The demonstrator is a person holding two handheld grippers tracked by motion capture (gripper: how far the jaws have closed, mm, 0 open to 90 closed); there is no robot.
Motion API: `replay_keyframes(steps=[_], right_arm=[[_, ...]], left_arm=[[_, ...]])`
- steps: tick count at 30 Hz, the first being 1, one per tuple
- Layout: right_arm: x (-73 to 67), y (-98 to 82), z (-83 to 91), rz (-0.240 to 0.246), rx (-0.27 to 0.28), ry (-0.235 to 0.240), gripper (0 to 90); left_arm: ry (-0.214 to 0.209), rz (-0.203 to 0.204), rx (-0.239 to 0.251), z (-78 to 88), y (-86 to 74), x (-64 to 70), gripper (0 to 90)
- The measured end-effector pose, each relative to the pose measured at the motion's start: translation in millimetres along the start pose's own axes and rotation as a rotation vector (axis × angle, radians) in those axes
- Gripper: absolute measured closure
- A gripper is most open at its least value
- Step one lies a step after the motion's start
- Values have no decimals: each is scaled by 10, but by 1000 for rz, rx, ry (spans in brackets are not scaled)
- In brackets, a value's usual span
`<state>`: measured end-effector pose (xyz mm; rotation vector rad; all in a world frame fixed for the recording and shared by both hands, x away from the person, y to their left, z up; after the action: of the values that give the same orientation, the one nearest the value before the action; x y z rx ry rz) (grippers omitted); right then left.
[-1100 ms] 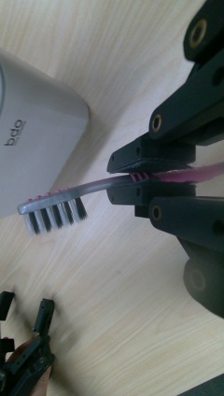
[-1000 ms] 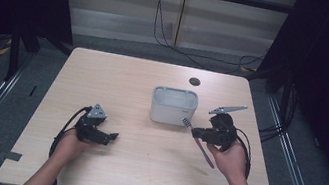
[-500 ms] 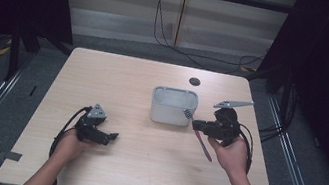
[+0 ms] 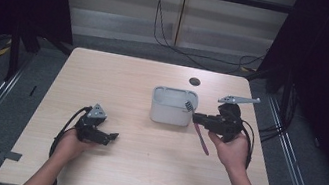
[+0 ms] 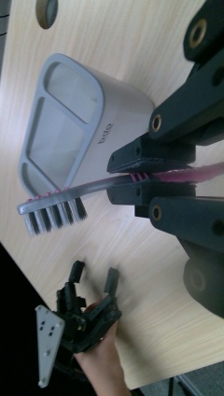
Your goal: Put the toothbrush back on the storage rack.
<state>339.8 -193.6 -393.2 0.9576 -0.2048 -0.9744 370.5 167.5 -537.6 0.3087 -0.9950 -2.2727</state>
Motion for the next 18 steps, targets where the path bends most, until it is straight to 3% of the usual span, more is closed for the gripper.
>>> replay_keyframes(steps=[18], right_arm=[[-5,240,60,-38,134,26,837]], left_arm=[[0,-1,0,0,0,-1,154]])
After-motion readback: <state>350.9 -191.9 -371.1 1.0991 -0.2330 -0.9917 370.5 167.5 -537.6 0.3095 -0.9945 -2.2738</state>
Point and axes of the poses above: each handheld gripper's, and its own axes: z roughly backward along the jaws, y roughly out of its top, x roughly to its right, the point moved 4 cm from there along -z, roughly forward along the jaws, and after that the axes turned 2 degrees about -y, right-handed, at the moved point
